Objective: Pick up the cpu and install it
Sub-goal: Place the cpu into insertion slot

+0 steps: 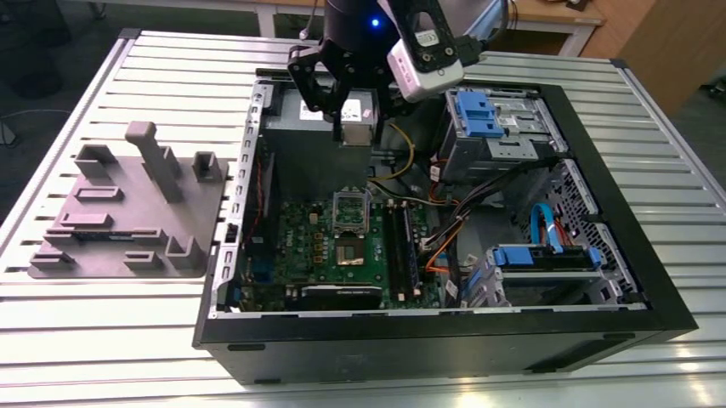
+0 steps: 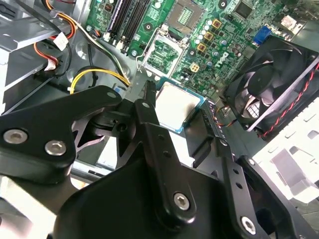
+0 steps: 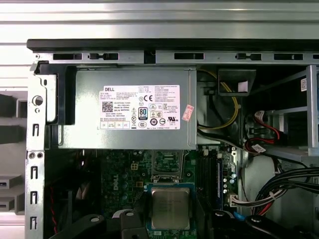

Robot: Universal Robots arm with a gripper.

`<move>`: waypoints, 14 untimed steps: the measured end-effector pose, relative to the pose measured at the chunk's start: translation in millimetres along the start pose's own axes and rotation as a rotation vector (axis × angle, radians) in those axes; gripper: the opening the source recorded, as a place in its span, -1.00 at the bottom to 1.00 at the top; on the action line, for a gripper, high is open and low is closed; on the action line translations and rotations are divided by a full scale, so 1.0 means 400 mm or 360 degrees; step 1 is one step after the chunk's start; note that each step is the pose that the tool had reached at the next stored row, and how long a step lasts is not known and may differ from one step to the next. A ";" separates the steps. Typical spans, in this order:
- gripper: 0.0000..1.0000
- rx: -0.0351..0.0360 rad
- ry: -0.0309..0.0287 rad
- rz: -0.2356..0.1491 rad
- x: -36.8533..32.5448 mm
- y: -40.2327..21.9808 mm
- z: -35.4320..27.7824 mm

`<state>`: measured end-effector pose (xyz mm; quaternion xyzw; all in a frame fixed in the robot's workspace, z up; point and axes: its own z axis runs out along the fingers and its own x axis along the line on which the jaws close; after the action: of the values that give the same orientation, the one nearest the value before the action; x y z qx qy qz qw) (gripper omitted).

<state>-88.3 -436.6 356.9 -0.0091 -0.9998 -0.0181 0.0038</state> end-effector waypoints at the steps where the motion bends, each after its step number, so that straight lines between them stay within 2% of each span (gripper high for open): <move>1: -0.05 0.0000 -0.00001 0.0000 0.000 0.000 0.001; 14: -0.05 0.0003 -0.00001 0.0000 0.000 -0.001 0.009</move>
<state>-88.2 -437.0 353.4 -0.0092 -0.9998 -0.0172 0.0038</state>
